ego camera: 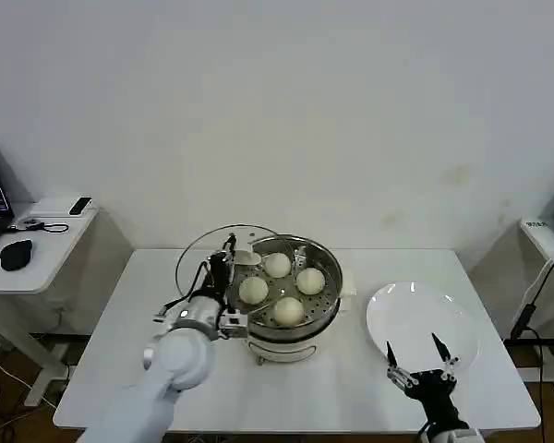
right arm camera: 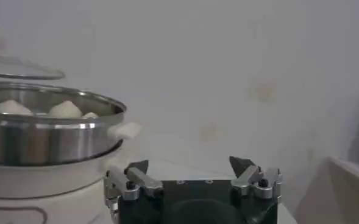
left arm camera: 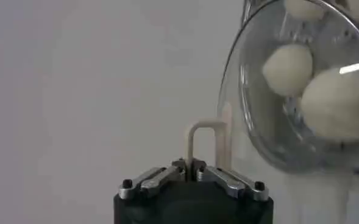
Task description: Take steamed baozi put them in steamer then cover it.
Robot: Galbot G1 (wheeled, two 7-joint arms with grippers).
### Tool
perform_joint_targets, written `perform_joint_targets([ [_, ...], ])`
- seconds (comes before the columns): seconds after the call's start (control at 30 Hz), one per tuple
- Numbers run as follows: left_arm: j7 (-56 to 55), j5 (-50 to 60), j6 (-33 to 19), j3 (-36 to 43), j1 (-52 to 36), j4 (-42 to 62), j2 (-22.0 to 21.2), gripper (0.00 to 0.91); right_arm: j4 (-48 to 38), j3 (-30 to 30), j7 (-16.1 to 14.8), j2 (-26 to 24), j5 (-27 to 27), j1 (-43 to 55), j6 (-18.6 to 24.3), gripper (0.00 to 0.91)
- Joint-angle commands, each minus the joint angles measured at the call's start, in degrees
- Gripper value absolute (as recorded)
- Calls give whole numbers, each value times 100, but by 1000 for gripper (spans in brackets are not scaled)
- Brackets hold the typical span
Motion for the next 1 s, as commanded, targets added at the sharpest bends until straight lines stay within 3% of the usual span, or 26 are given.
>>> perform_joint_targets([
  [0.03,414,872,294,494,-265,206,-1032,0,-101,-204,-11,59,-186,42,8,907],
  [0.33,434,1242,301,489,-67,314,-1652,0,-186,-299,-7,49,-260,53,26,907],
  [0.7,381,1587,231,693,109,547,-1972,0,-269,-398,16,65,-438,42,82,907],
  [1.0,390,1686,136,618,18,690,-1935,0,-301,-393,16,56,-463,11,119,907],
])
